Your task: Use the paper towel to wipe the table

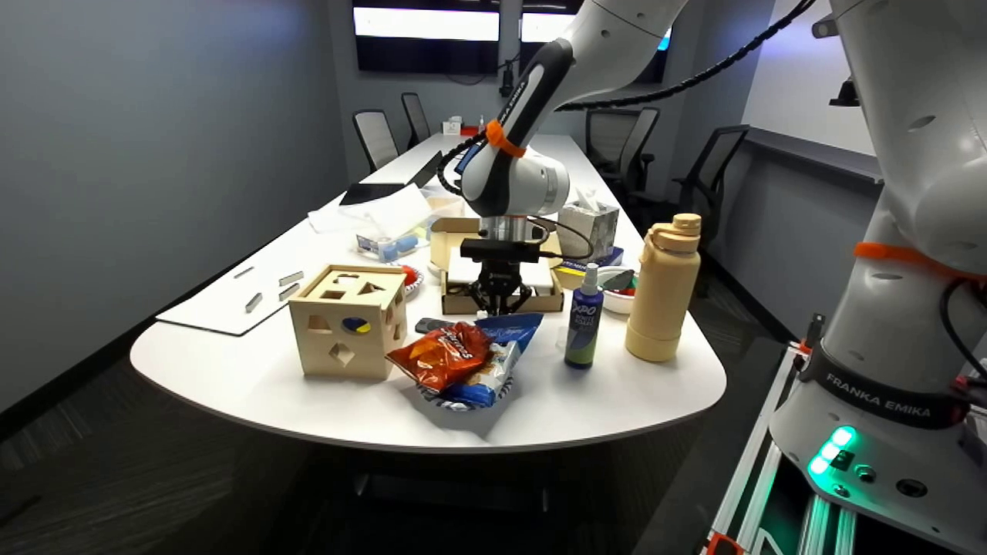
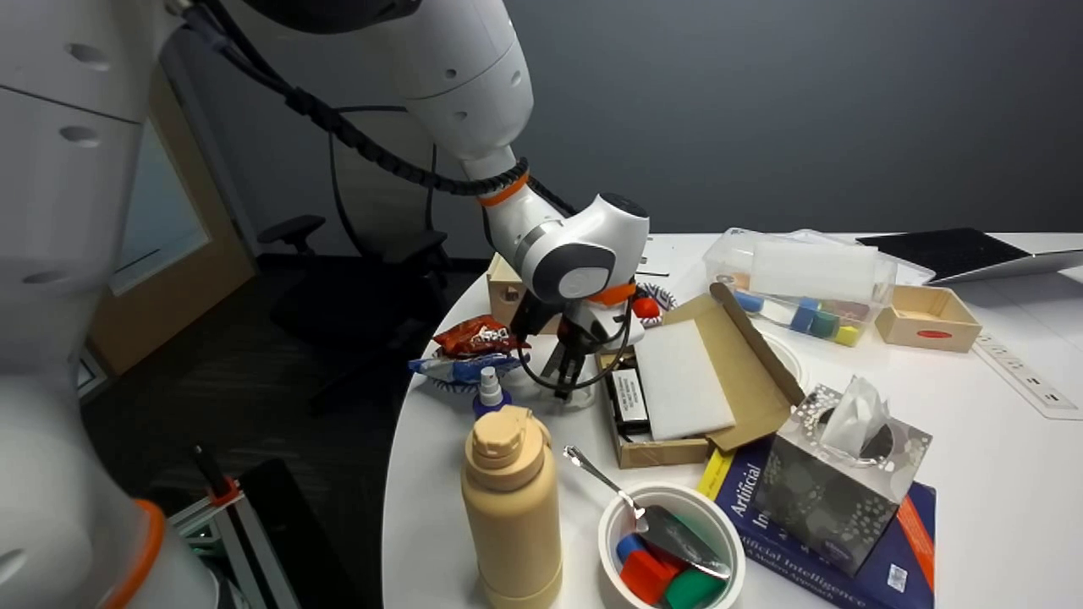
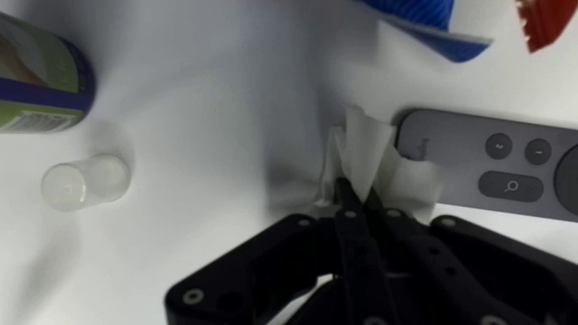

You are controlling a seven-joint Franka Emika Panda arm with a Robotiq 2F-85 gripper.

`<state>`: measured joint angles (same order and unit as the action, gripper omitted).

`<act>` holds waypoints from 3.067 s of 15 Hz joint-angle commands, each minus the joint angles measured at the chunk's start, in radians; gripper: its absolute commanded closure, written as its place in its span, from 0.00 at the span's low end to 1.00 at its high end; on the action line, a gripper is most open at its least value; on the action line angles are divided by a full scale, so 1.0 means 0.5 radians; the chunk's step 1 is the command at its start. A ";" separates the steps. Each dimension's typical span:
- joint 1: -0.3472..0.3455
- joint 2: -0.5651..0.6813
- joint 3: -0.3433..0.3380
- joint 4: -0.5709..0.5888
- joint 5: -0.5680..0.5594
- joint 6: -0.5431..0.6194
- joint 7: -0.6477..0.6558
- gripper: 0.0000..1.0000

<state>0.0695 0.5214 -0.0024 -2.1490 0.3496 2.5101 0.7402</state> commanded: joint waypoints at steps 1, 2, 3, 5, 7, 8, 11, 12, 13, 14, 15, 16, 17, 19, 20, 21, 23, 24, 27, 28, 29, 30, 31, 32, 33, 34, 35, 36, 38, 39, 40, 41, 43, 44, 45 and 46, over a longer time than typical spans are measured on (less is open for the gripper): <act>0.009 0.065 -0.047 -0.023 0.035 0.095 0.078 0.99; 0.010 0.069 -0.059 -0.026 0.032 0.074 0.111 0.99; 0.008 0.076 -0.070 -0.031 0.030 0.052 0.138 0.99; 0.000 0.083 -0.077 -0.041 0.040 0.034 0.189 0.99; 0.008 0.079 -0.097 -0.057 0.018 -0.004 0.256 0.99; 0.018 0.068 -0.112 -0.070 0.002 -0.027 0.306 0.99; 0.010 0.044 -0.119 -0.081 -0.033 -0.163 0.332 0.99; 0.001 0.038 -0.114 -0.076 -0.049 -0.238 0.298 0.99; -0.004 0.034 -0.110 -0.073 -0.059 -0.295 0.274 0.99; -0.005 0.036 -0.108 -0.063 -0.080 -0.359 0.250 0.99; -0.014 0.042 -0.092 -0.045 -0.096 -0.418 0.197 0.99; -0.014 0.055 -0.082 -0.026 -0.099 -0.443 0.170 0.99; -0.004 0.067 -0.077 -0.007 -0.108 -0.455 0.149 0.99; 0.009 0.083 -0.057 0.024 -0.112 -0.432 0.090 0.99; 0.010 0.087 -0.044 0.036 -0.109 -0.406 0.051 0.99; 0.005 0.092 -0.027 0.053 -0.097 -0.371 -0.007 0.99; 0.016 0.098 -0.016 0.085 -0.103 -0.335 -0.070 0.99; 0.020 0.092 -0.010 0.089 -0.101 -0.314 -0.097 0.99; 0.032 0.085 -0.008 0.086 -0.082 -0.198 -0.116 0.99; 0.040 0.081 -0.023 0.077 -0.087 -0.153 -0.086 0.99; 0.043 0.072 -0.032 0.064 -0.085 -0.107 -0.069 0.99; 0.052 0.068 -0.054 0.054 -0.092 -0.070 -0.024 0.99; 0.054 0.066 -0.068 0.049 -0.098 -0.053 0.001 0.99; 0.057 0.070 -0.093 0.051 -0.111 -0.063 0.050 0.99; 0.052 0.069 -0.108 0.047 -0.111 -0.074 0.081 0.99; 0.052 0.072 -0.135 0.049 -0.129 -0.120 0.130 0.99; 0.044 0.073 -0.152 0.056 -0.145 -0.190 0.159 0.99; 0.045 0.080 -0.179 0.064 -0.166 -0.262 0.207 0.99; 0.040 0.095 -0.223 0.076 -0.197 -0.366 0.303 0.99; 0.033 0.101 -0.238 0.082 -0.213 -0.429 0.340 0.99; 0.022 0.109 -0.248 0.091 -0.226 -0.494 0.359 0.99; 0.009 0.116 -0.248 0.101 -0.240 -0.575 0.355 0.99; -0.035 0.143 -0.209 0.142 -0.249 -0.722 0.226 0.99; -0.044 0.159 -0.193 0.162 -0.257 -0.774 0.169 0.99; -0.049 0.179 -0.173 0.191 -0.264 -0.819 0.098 0.99; -0.047 0.198 -0.156 0.220 -0.271 -0.851 0.035 0.99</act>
<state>0.0619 0.5506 -0.1122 -2.0970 0.2387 2.1376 0.8337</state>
